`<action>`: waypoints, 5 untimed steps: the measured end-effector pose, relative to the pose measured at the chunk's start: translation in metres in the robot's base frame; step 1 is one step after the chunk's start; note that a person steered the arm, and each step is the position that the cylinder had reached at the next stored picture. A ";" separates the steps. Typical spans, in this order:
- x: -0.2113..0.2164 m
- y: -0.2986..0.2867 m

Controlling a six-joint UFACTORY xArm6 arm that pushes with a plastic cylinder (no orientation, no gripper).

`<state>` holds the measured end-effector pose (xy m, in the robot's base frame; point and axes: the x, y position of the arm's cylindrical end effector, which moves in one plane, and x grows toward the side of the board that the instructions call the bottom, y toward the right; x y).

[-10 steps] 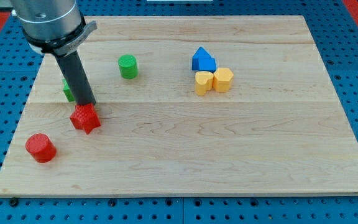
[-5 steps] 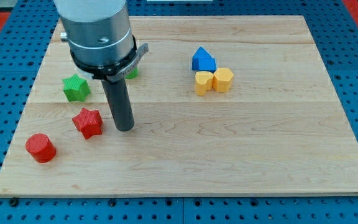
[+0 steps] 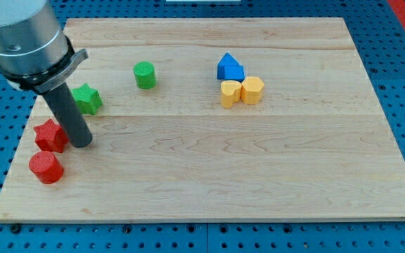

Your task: Push the red and green stars close to the red circle

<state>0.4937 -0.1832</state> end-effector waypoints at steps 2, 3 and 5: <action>-0.050 0.072; -0.094 0.077; -0.152 0.055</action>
<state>0.3414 -0.1281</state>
